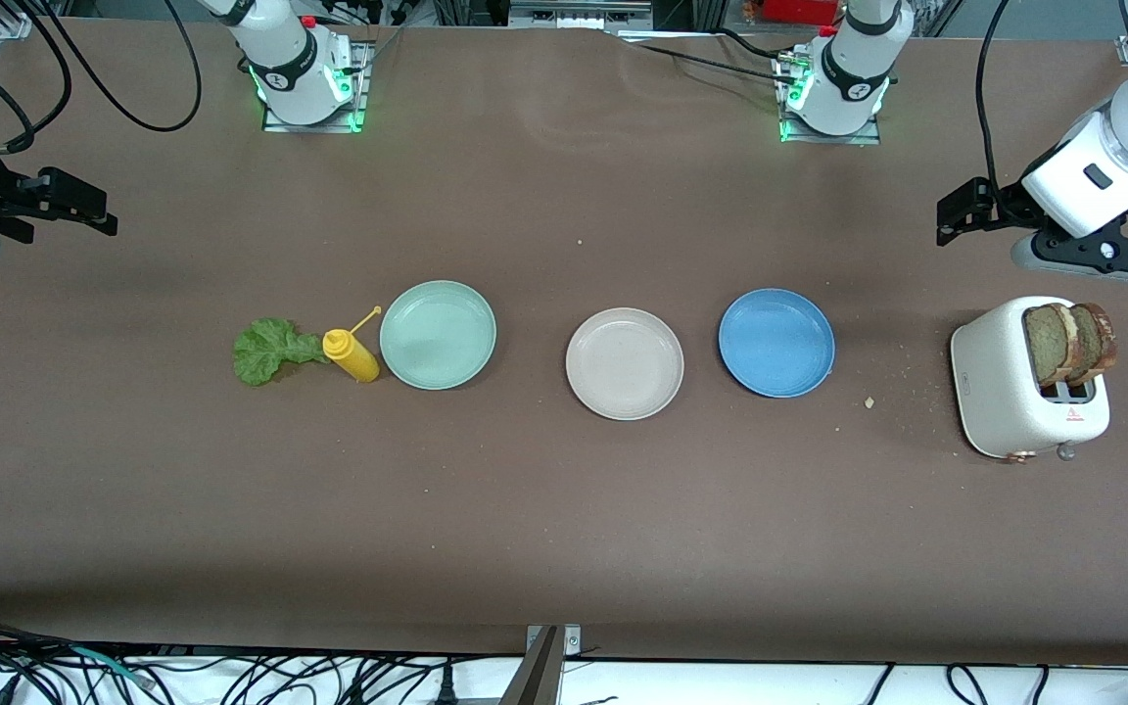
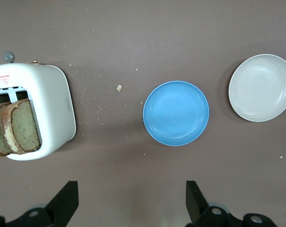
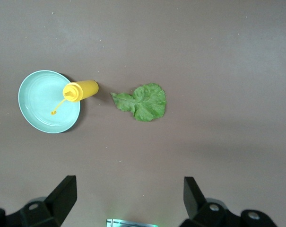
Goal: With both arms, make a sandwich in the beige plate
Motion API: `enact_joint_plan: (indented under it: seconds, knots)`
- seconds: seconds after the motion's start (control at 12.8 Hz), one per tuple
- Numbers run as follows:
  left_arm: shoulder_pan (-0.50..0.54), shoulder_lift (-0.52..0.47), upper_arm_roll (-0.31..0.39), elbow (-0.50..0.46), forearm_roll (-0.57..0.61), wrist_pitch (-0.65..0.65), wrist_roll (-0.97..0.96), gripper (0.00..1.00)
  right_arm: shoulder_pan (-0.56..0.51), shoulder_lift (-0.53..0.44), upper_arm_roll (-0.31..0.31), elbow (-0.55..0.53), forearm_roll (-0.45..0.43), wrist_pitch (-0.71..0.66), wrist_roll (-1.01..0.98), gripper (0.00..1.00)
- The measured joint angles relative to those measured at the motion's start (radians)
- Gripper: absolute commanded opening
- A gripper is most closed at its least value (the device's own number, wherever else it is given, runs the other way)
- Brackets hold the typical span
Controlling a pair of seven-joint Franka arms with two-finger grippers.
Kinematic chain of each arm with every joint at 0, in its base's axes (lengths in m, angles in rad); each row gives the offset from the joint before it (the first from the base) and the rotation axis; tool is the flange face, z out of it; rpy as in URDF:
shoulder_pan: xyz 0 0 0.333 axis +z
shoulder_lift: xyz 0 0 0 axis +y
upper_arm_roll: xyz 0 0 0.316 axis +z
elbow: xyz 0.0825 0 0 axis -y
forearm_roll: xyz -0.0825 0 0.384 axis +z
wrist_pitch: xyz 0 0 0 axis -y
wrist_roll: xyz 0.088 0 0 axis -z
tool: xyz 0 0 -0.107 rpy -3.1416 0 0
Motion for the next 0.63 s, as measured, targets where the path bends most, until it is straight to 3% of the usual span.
enact_joint_plan:
  seconds: [0.63]
  knots:
    - [0.001, 0.000, 0.000, 0.000, 0.000, 0.000, 0.000, 1.00, -0.002, 0.000, -0.002, 0.000, -0.002, 0.024, 0.000, 1.00]
